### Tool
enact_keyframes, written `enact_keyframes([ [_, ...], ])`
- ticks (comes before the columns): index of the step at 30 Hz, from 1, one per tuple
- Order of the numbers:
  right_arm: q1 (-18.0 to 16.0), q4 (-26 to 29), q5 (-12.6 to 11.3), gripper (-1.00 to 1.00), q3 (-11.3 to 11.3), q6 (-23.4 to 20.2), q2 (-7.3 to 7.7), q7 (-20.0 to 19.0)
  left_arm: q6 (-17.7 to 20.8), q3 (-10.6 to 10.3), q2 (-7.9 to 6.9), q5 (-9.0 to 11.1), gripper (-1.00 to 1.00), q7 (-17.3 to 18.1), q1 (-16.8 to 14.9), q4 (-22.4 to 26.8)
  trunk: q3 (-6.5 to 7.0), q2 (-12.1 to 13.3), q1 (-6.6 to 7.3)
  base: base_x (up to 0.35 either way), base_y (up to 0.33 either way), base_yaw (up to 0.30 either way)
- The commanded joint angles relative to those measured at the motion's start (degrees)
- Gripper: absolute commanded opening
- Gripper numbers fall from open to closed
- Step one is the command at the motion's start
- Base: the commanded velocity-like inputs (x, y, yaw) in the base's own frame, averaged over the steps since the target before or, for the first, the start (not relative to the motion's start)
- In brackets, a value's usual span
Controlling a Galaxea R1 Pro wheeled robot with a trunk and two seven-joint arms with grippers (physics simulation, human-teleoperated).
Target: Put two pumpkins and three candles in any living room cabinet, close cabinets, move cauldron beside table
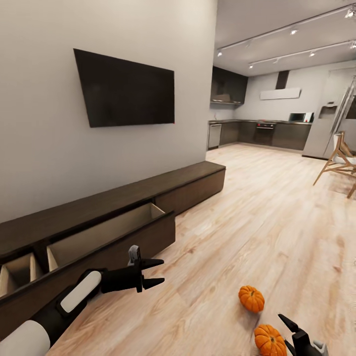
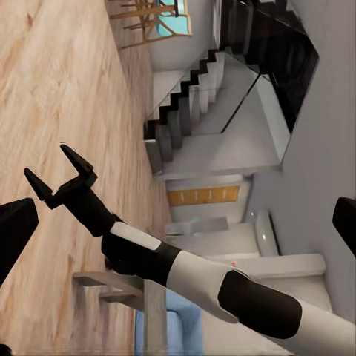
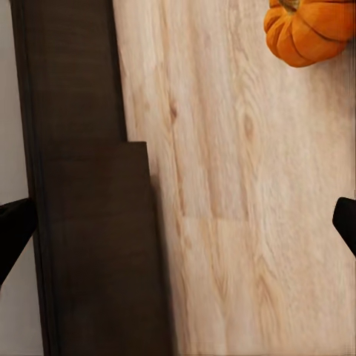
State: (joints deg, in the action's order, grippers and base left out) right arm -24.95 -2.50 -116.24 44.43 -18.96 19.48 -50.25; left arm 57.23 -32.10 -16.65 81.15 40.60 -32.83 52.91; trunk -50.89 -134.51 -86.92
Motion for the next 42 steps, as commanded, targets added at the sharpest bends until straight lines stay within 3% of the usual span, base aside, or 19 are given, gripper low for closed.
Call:
enact_keyframes([
  [1,-0.10,-0.24,-0.56,1.00,0.49,-0.50,-0.05,-0.29,0.08,-0.15,-0.06,0.06,1.00,0.27,-0.04,-0.05,-0.06,-0.02,0.01,0.000,0.263,-0.279],
  [8,-0.08,-0.23,-0.56,1.00,0.49,0.94,-0.05,-0.29,0.08,-0.14,-0.13,0.06,1.00,0.27,-0.04,0.00,-0.06,-0.02,0.01,0.000,0.172,-0.282],
  [42,-0.08,-0.30,-0.47,1.00,0.49,1.18,-0.05,-0.21,0.08,-0.20,-0.20,0.03,1.00,0.27,-0.04,0.35,-0.06,-0.02,0.01,0.000,0.002,-0.284],
])
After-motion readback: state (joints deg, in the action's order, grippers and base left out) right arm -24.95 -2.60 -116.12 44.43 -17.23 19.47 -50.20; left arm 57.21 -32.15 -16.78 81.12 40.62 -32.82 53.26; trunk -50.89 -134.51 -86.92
